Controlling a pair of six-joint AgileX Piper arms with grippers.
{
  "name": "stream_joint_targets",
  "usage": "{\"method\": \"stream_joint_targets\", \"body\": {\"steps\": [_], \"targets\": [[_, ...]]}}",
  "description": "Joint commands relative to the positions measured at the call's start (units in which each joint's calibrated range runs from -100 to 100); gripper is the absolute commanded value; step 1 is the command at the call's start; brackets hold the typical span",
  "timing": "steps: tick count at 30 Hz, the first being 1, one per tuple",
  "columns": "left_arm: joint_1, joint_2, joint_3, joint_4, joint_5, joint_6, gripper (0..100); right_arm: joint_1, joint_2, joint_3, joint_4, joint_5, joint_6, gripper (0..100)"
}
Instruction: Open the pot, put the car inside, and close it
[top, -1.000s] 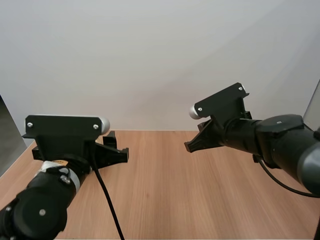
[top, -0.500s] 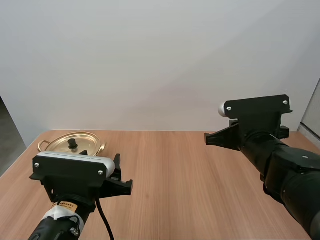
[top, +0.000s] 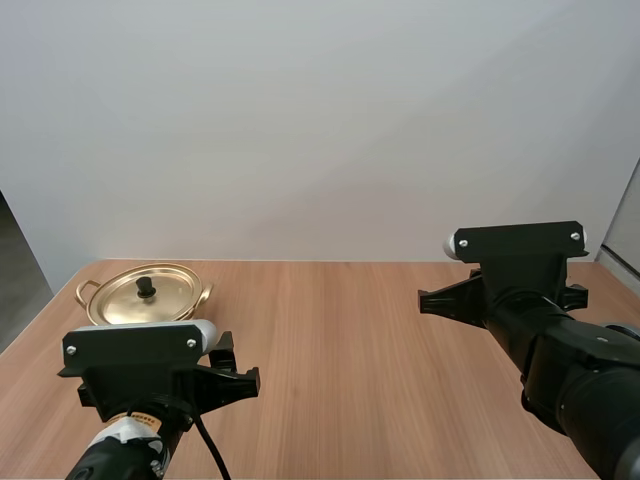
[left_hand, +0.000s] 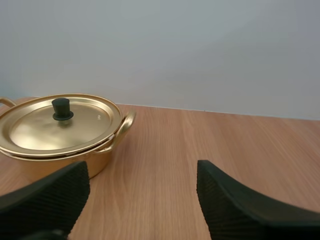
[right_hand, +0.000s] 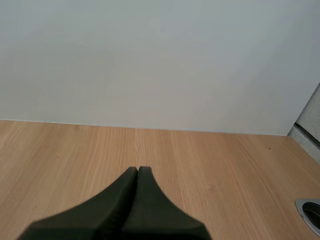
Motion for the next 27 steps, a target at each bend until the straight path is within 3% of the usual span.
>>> {"method": "stream_joint_targets", "body": {"steps": [1,27], "targets": [[-0.01,0.0,0.0,-0.1,0.1,-0.3,100,0.0,0.0,0.0,0.0,0.1,0.0,0],[-0.02,0.0,0.0,0.4,0.0,0.0,100,0.0,0.0,0.0,3.7,2.2,0.0,0]]}}
